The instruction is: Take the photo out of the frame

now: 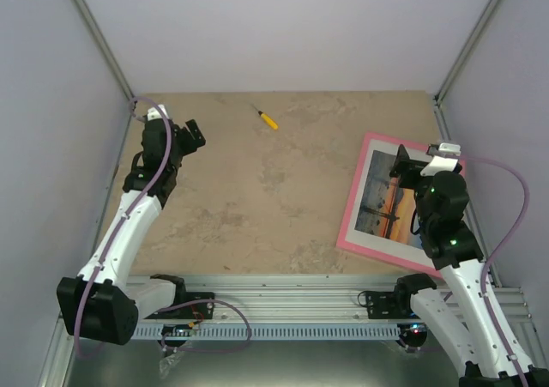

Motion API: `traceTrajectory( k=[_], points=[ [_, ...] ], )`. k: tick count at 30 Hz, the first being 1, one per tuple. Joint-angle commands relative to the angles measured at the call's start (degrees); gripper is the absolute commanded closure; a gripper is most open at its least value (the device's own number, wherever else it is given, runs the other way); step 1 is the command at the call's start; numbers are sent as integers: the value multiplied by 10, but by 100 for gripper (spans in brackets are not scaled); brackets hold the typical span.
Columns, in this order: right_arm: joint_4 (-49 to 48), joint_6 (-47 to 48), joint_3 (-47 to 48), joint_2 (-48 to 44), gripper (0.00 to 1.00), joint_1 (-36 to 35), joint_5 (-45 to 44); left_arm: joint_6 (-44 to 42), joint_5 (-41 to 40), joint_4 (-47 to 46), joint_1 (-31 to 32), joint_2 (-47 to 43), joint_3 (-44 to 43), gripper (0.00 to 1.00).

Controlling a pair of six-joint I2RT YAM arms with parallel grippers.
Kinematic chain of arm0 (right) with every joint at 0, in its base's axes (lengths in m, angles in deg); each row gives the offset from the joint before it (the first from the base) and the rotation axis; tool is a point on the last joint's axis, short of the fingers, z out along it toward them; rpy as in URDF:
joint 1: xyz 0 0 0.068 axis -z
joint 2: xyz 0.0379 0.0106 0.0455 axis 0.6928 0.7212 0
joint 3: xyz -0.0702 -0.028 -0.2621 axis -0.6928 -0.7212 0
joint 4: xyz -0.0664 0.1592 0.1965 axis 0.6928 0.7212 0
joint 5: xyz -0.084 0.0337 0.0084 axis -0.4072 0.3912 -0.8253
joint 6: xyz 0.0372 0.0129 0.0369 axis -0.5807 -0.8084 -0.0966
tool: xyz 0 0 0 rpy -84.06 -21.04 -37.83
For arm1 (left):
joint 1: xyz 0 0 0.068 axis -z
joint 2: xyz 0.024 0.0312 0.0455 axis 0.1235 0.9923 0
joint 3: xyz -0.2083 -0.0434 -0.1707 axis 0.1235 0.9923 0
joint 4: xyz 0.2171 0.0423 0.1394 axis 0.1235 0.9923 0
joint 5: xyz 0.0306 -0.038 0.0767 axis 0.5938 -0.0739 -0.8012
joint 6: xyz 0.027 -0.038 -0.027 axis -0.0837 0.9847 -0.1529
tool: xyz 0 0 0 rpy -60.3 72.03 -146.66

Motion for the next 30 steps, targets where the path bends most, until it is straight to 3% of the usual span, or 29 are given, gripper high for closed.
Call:
traceTrajectory(
  k=[1,10,19,26,30],
  points=[
    [-2,-12,-7,1,2,-3,10,-8,12,-17,3,-13,4,0],
    [53,-53,30,88,2,-3,70,-18,66,-21,3,-25,5,0],
    [150,-86,87,234,2,-3,178,-11,198,-13,3,-32,30,0],
    [185,-104,119,377,8,-3,163,-20,295,-12,3,7,25,0],
    [146,-127,122,427,13,-9,147,-22,299,-3,4,36,31,0]
  ],
)
